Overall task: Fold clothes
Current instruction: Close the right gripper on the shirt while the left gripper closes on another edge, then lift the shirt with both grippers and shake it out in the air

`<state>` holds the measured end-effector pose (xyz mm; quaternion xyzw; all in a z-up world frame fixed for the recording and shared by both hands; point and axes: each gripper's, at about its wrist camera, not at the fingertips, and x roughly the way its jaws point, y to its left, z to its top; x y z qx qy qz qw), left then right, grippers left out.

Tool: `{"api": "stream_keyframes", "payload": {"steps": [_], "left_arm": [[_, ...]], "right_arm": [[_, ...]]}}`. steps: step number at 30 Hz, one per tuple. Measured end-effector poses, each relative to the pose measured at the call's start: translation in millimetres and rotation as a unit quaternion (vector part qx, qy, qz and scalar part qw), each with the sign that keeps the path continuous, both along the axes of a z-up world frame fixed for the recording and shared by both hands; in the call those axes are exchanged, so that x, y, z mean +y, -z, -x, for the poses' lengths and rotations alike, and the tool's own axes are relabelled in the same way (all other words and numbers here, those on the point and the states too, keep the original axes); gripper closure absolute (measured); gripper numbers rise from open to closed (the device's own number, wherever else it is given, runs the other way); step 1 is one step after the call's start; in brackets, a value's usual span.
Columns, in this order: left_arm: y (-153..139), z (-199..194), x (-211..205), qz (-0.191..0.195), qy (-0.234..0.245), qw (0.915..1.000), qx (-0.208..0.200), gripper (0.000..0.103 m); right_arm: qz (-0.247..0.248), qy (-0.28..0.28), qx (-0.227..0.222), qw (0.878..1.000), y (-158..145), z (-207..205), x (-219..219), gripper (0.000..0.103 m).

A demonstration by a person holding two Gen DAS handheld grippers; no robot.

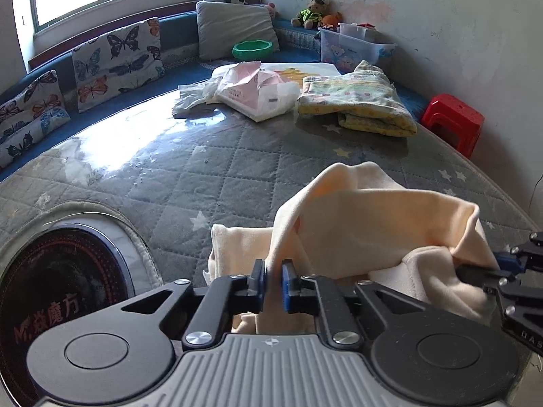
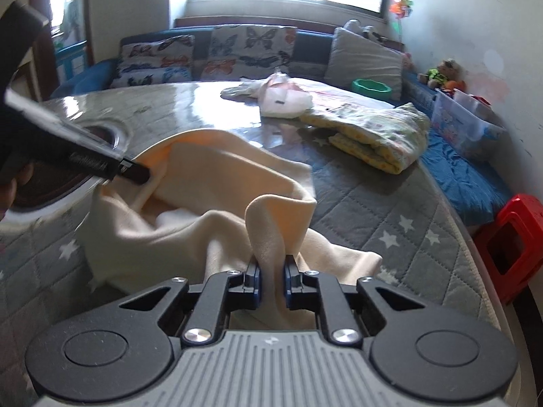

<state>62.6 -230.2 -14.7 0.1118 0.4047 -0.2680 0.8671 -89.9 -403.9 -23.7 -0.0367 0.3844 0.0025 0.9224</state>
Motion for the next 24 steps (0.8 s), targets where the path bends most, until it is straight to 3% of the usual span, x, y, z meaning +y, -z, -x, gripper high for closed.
{"api": "stream_keyframes", "payload": {"steps": [9, 12, 16, 17, 20, 22, 24], "left_arm": [[-7, 22, 31, 0.004, -0.003, 0.9999, -0.014, 0.099], [-7, 27, 43, -0.002, -0.007, 0.9999, -0.012, 0.099], [-15, 29, 48, 0.000, -0.006, 0.9998, -0.018, 0.097], [-18, 28, 47, -0.001, -0.005, 0.9998, -0.022, 0.096], [-25, 27, 39, -0.003, 0.004, 0.9995, -0.033, 0.087], [-29, 26, 31, -0.005, 0.015, 0.9990, -0.041, 0.067], [-32, 24, 21, -0.011, 0.025, 0.9984, -0.050, 0.059]], "right_arm": [[-0.012, -0.053, 0.016, 0.998, -8, 33, 17, 0.090], [-0.015, -0.060, 0.009, 0.998, -19, 41, 18, 0.081], [-0.004, -0.060, -0.011, 0.998, -35, 42, 18, 0.056], [-0.001, -0.060, -0.017, 0.998, -38, 39, 17, 0.054], [0.004, -0.057, -0.029, 0.998, -43, 28, 13, 0.054], [0.007, -0.052, -0.033, 0.998, -43, 8, 5, 0.054], [0.004, -0.047, -0.029, 0.998, -39, -12, -3, 0.054]]}}
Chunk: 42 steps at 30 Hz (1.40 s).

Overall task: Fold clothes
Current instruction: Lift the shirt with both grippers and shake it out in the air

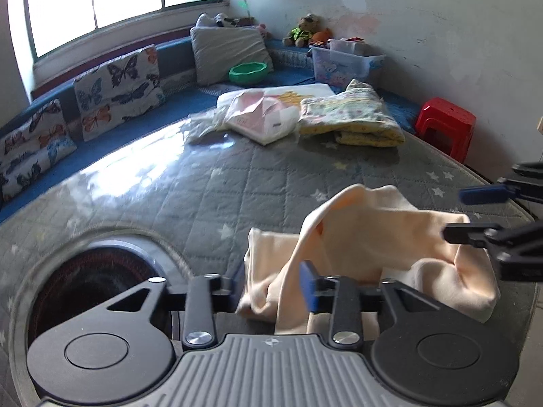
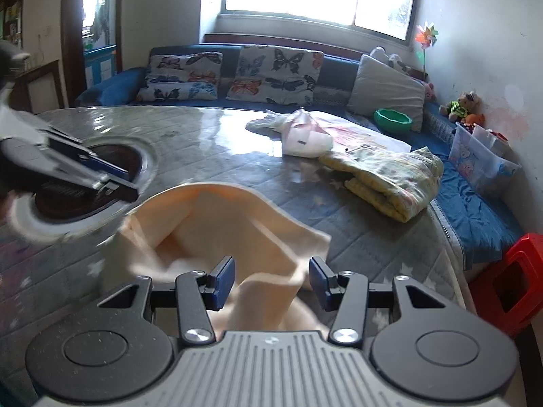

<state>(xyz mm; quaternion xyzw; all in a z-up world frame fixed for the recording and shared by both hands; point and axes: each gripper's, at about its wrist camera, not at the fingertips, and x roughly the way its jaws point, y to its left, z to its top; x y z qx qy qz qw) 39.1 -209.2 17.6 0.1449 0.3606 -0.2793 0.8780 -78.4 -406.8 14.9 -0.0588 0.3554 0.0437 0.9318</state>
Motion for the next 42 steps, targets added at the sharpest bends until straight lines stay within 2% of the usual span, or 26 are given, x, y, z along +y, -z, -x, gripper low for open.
{"api": "stream_keyframes", "payload": {"steps": [3, 8, 9, 12, 14, 17, 25, 27, 28, 29, 30, 31, 37, 42], "left_arm": [[-6, -7, -14, 0.000, 0.016, 0.9999, -0.002, 0.059], [-12, -20, -32, 0.006, 0.039, 0.9992, -0.004, 0.057], [-13, -23, -36, 0.004, 0.042, 0.9991, -0.004, 0.056], [-13, -29, -49, -0.002, 0.062, 0.9981, -0.001, 0.056], [-11, -33, -58, -0.009, 0.074, 0.9972, 0.002, 0.056], [-5, -39, -74, -0.019, 0.089, 0.9958, 0.008, 0.053], [16, -54, -116, -0.040, 0.121, 0.9910, 0.040, 0.049], [25, -59, -124, -0.044, 0.126, 0.9895, 0.055, 0.053], [29, -61, -127, -0.045, 0.130, 0.9884, 0.065, 0.069], [34, -62, -128, -0.045, 0.131, 0.9874, 0.076, 0.080], [37, -64, -128, -0.043, 0.132, 0.9866, 0.085, 0.090], [38, -64, -125, -0.039, 0.130, 0.9870, 0.086, 0.092], [26, -68, -95, 0.011, 0.090, 0.9924, 0.083, 0.095], [10, -66, -64, 0.024, 0.063, 0.9961, 0.058, 0.095]], "right_arm": [[-0.005, 0.003, 0.007, 1.000, 10, -27, -9, 0.054], [-0.071, -0.022, 0.045, 0.996, 30, -62, -20, 0.055], [-0.072, -0.027, 0.049, 0.996, 33, -65, -19, 0.056], [-0.072, -0.047, 0.062, 0.994, 39, -69, -15, 0.066], [-0.064, -0.059, 0.066, 0.994, 41, -66, -11, 0.080], [-0.053, -0.074, 0.061, 0.994, 38, -58, -7, 0.091], [-0.025, -0.104, 0.055, 0.993, 35, -42, 4, 0.095], [-0.018, -0.102, 0.050, 0.993, 36, -40, 7, 0.095], [-0.014, -0.101, 0.048, 0.994, 36, -39, 8, 0.095], [-0.012, -0.099, 0.045, 0.994, 35, -38, 8, 0.097], [-0.010, -0.096, 0.042, 0.994, 34, -36, 7, 0.098], [-0.007, -0.091, 0.040, 0.995, 32, -34, 5, 0.098], [0.013, -0.052, 0.032, 0.998, 29, -22, -10, 0.100], [0.004, -0.051, 0.040, 0.998, 30, -20, -15, 0.100]]}}
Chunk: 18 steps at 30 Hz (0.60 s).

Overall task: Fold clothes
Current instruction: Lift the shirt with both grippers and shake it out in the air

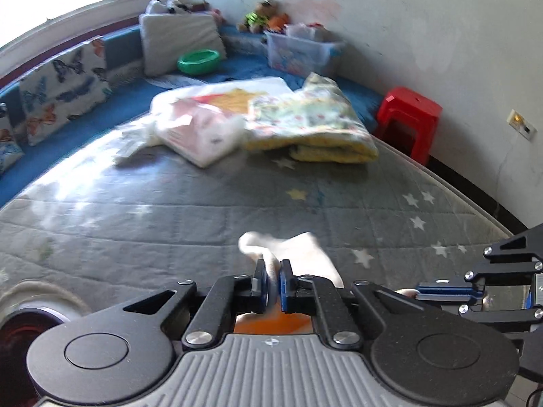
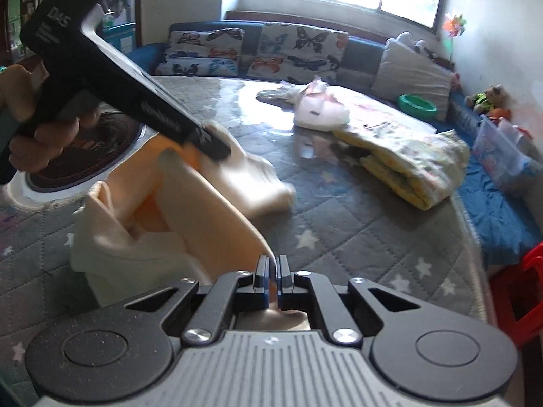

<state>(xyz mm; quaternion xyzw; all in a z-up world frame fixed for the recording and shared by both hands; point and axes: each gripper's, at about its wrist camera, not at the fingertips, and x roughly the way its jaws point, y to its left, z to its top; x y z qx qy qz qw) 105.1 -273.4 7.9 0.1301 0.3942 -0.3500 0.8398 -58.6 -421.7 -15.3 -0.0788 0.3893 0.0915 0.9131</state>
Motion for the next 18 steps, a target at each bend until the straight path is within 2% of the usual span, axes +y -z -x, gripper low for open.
{"api": "stream_keyframes", "payload": {"steps": [3, 4, 5, 8, 10, 13, 16, 18], "left_arm": [[-7, 1, 17, 0.005, -0.014, 0.9998, -0.011, 0.095], [-8, 1, 22, 0.006, -0.019, 0.9997, -0.014, 0.095], [-9, 0, 27, 0.007, -0.023, 0.9996, -0.014, 0.095], [-9, -1, 38, 0.006, -0.032, 0.9994, -0.015, 0.095], [-7, -1, 45, 0.007, -0.036, 0.9992, -0.013, 0.095], [-4, 0, 53, 0.011, -0.044, 0.9989, -0.012, 0.095], [-5, -1, 64, 0.014, -0.056, 0.9982, -0.014, 0.095], [-5, 1, 71, 0.016, -0.066, 0.9975, -0.016, 0.095]], "right_arm": [[-0.009, -0.011, 0.000, 1.000, 0, -5, 5, 0.094], [-0.016, -0.014, -0.002, 1.000, 0, -7, 6, 0.088], [-0.023, -0.018, 0.000, 1.000, -1, -10, 8, 0.076], [-0.022, -0.037, 0.000, 0.999, -1, -22, 16, 0.058], [-0.013, -0.049, 0.008, 0.999, 1, -27, 22, 0.051], [0.000, -0.062, 0.026, 0.998, 8, -33, 28, 0.049], [-0.010, -0.056, 0.036, 0.998, 10, -29, 23, 0.050], [-0.007, -0.047, 0.040, 0.998, 10, -25, 19, 0.058]]}}
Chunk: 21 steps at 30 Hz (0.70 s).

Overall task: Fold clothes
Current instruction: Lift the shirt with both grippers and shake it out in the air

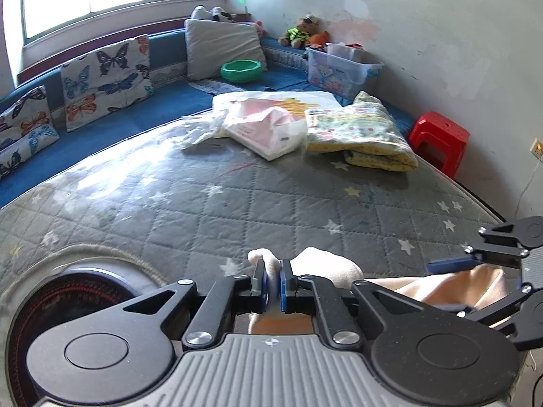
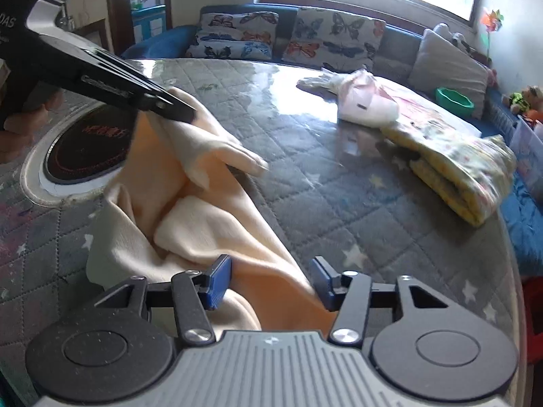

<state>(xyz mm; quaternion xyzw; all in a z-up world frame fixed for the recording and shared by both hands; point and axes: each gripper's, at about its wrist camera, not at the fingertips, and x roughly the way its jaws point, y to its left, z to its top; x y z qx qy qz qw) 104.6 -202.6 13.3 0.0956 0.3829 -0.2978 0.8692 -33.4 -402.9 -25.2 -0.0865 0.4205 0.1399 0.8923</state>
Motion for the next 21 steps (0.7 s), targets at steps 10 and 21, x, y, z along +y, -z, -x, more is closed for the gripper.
{"api": "stream_keyframes", "payload": {"steps": [10, 21], "left_arm": [[-15, 9, 39, 0.009, -0.046, 0.9985, -0.030, 0.095], [-47, 0, 120, 0.025, -0.133, 0.9887, -0.064, 0.095]], "right_arm": [[0.080, 0.045, -0.057, 0.994, -19, 25, 2, 0.099], [0.119, 0.074, -0.168, 0.976, -89, -6, 22, 0.100]]}}
